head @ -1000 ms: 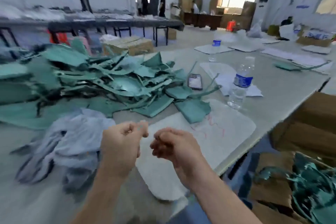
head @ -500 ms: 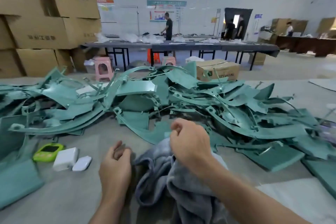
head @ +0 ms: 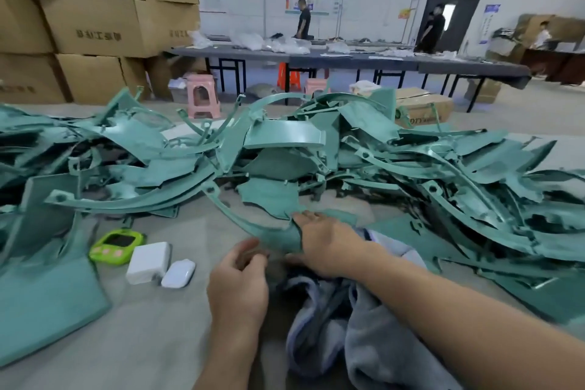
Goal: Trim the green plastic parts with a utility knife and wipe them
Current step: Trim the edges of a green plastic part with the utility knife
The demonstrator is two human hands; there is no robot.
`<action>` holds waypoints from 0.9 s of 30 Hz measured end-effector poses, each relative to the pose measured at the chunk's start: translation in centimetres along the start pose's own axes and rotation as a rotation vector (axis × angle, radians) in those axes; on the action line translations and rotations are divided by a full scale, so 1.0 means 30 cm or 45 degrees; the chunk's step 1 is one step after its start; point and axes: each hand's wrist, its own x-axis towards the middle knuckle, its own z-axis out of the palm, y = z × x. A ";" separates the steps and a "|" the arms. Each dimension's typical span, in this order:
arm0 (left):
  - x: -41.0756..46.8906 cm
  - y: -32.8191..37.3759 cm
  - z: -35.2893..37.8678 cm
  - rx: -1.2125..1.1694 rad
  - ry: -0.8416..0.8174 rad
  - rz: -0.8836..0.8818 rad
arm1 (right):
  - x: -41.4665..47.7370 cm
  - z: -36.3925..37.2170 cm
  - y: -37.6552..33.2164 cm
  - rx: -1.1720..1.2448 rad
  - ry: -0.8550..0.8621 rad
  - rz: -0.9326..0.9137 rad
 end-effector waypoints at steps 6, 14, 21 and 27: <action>-0.012 0.012 -0.026 -0.061 -0.076 -0.065 | -0.046 -0.046 -0.021 -0.559 0.264 -0.323; -0.033 0.027 -0.037 0.015 -0.084 -0.037 | -0.003 -0.081 -0.014 0.031 0.039 -0.108; -0.026 0.034 -0.077 -0.031 -0.094 -0.031 | -0.023 -0.055 -0.086 -0.051 0.328 0.026; -0.100 0.094 -0.083 -0.218 -0.108 0.196 | -0.236 -0.250 -0.081 1.352 0.876 -0.040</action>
